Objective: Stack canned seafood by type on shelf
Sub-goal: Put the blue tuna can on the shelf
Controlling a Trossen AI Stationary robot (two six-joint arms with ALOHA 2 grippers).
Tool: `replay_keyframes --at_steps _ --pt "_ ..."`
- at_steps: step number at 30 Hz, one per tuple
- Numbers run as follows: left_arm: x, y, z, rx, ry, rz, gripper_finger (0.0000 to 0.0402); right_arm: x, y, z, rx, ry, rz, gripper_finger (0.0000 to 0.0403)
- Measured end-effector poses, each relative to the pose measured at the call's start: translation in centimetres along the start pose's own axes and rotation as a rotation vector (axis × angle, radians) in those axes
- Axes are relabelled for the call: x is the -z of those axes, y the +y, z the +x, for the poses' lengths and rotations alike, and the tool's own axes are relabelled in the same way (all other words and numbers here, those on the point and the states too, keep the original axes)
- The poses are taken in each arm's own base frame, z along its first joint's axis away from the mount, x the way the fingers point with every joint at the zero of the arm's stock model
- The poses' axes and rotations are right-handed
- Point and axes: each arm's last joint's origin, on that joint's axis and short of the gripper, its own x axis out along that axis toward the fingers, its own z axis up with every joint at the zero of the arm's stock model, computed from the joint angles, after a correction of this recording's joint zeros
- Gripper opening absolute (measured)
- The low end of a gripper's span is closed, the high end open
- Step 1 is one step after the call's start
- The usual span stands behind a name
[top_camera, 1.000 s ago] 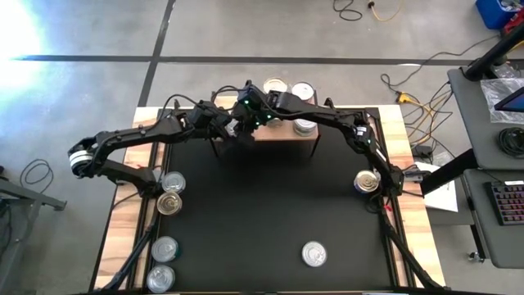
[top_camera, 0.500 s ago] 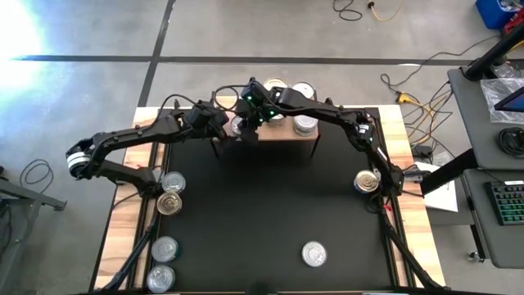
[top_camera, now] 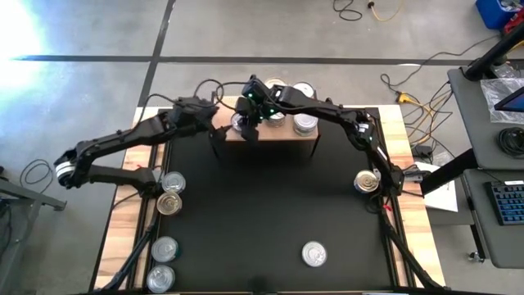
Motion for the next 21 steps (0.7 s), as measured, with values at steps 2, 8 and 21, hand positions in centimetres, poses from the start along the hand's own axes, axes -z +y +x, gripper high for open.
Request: replay_keyframes --at_steps 2,8,21 --pt "-0.5 0.2 -1.0 -0.020 -0.056 -0.019 0.0400 0.0 -0.5 0.0 0.012 -0.015 -0.006 0.0012" --pt "-1.5 0.7 -3.6 -0.041 -0.183 -0.061 0.0400 -0.1 -2.6 -0.2 0.067 -0.082 -0.008 0.0012" --pt "-1.6 1.0 -4.9 -0.073 -0.213 -0.071 0.0400 0.5 -5.6 -0.9 0.183 -0.083 0.084 0.0012"
